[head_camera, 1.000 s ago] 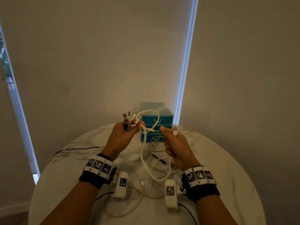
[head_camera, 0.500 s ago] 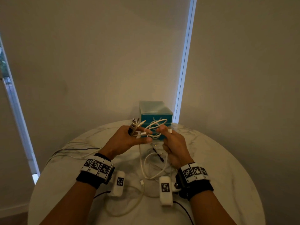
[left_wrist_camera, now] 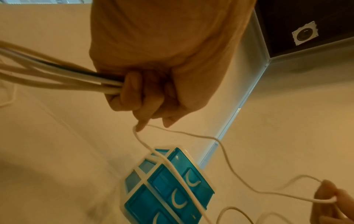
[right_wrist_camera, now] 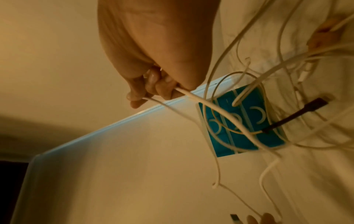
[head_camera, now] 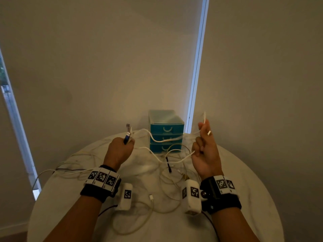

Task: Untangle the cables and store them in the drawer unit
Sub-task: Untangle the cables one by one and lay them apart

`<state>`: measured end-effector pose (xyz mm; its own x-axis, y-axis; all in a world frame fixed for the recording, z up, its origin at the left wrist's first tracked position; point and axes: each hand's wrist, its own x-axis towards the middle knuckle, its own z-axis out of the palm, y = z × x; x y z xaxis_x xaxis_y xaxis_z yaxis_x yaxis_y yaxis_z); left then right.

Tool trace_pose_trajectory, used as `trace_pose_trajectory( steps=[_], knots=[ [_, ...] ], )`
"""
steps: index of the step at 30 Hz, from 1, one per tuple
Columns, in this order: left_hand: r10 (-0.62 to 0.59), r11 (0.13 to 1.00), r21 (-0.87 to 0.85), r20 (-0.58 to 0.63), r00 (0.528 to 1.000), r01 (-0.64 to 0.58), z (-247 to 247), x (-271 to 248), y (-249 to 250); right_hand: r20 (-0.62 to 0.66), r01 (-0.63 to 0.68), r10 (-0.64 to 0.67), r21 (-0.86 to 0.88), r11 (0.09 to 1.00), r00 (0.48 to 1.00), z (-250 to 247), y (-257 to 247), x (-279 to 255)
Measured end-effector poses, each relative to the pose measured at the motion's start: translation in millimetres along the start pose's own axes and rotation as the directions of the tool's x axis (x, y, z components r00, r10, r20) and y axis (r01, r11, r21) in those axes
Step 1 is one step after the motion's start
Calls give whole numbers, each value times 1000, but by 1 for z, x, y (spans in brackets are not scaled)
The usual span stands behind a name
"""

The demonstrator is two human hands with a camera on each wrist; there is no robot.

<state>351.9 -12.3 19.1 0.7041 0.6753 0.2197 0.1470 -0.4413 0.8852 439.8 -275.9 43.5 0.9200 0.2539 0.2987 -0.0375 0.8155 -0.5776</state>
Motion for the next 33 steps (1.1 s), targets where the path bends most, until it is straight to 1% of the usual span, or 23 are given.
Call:
trace_pose_trajectory(
  steps=[3, 4, 6, 8, 10, 12, 14, 16, 18, 20, 22, 24, 25, 26, 28, 30, 33],
  knots=[
    [-28, 1000, -7, 13, 1000, 28, -2, 2, -2, 3, 67, -67, 56, 996, 998, -5, -7, 4],
    [-38, 999, -22, 36, 999, 39, -2, 1, -2, -6, 80, -79, 40, 996, 997, -6, -9, 4],
    [-30, 998, -59, 69, 997, 35, -1, -3, 0, -25, 80, -82, -55, 995, 996, -8, -9, 4],
    [17, 995, -94, 57, 998, -12, -2, -9, 6, -35, 45, -52, -181, 982, 998, -2, -6, -1],
    [62, 986, -153, -8, 998, -63, -6, -18, 17, -19, -10, 4, -274, 962, 1000, 7, -1, -7],
    [104, 958, -261, -59, 993, -116, -12, -29, 30, 15, -69, 80, -359, 931, 997, 14, 5, -14],
    [147, 923, -349, -74, 986, -164, -16, -37, 41, 73, -63, 118, -527, 848, 990, 17, 14, -18],
    [173, 906, -384, -48, 984, -179, -20, -40, 46, 129, -2, 117, -665, 747, 985, 20, 25, -23],
    [150, 924, -360, 42, 988, -125, -22, -40, 48, 190, 62, 103, -701, 711, 976, 24, 34, -26],
    [147, 951, -292, 136, 980, -102, -21, -39, 46, 243, 105, 122, -747, 657, 962, 25, 42, -27],
    [194, 953, -261, 137, 971, -153, -17, -36, 39, 271, 122, 169, -797, 591, 948, 20, 48, -26],
    [245, 933, -293, 85, 966, -211, -18, -33, 35, 267, 113, 203, -823, 556, 942, 17, 51, -27],
    [246, 919, -329, 50, 968, -217, -19, -31, 35, 254, 98, 206, -821, 563, 945, 16, 50, -26],
    [227, 902, -378, 9, 974, -207, -20, -28, 35, 227, 70, 204, -812, 580, 952, 15, 47, -25],
    [177, 859, -478, -55, 983, -181, -26, -22, 33, 132, -18, 198, -791, 611, 971, 11, 44, -21],
    [133, 836, -530, -48, 990, -138, -30, -16, 26, 57, -68, 185, -791, 607, 981, 3, 46, -17],
    [102, 823, -564, 28, 994, -69, -27, -9, 16, -8, -103, 159, -796, 596, 987, -3, 51, -17]
  ],
)
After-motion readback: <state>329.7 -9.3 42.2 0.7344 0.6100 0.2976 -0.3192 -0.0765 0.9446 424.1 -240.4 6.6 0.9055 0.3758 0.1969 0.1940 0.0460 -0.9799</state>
